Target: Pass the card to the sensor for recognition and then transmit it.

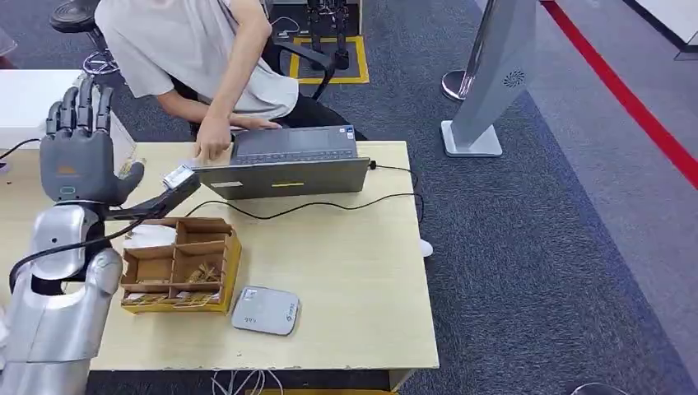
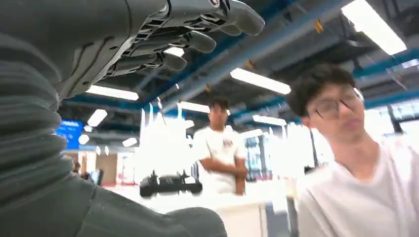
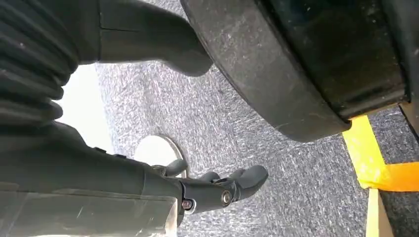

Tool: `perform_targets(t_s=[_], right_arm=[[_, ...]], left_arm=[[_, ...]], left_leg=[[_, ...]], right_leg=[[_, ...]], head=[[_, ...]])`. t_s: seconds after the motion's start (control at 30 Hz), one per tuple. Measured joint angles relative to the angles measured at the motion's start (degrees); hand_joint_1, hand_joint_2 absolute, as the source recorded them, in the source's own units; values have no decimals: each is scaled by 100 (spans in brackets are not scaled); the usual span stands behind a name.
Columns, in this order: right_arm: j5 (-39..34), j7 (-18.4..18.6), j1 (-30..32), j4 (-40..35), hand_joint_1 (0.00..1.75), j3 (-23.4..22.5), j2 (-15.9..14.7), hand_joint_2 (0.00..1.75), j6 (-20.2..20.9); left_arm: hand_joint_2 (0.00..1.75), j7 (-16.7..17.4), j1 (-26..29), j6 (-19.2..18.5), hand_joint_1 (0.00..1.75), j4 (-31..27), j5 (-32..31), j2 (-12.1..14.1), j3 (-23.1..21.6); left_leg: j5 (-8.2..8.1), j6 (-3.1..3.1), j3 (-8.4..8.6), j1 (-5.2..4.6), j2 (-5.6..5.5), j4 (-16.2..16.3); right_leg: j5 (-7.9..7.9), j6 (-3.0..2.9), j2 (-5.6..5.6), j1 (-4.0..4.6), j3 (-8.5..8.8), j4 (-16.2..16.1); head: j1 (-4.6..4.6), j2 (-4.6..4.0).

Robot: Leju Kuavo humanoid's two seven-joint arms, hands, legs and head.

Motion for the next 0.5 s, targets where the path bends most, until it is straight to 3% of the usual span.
perform_targets(t_s=[0.07,0.13,0.3,0.5], right_arm=[[-100,42,18,0,0,-37,0,175,-31],[-194,77,38,2,0,-90,0,175,-70],[-315,107,94,9,0,-243,2,175,-135],[-437,140,122,11,0,-398,2,175,-199]], left_arm=[[175,-17,233,-432,0,-492,146,-2,-177],[175,-17,560,-578,0,-1077,198,51,-445],[175,4,1390,-530,0,-2197,305,435,-1160],[175,-219,2068,-440,0,-2771,592,883,-1574]], left_leg=[[-1,0,-2,-1,-1,0],[-4,0,-4,-2,0,0],[-12,-3,-8,-2,3,-1],[-11,-4,-7,0,0,-2]], right_leg=[[0,0,-1,0,0,0],[-3,1,0,-2,-2,-2],[-8,1,2,-1,-8,-2],[-12,-4,-1,0,-10,2]], head=[[2,0],[2,0],[7,0],[7,0]])
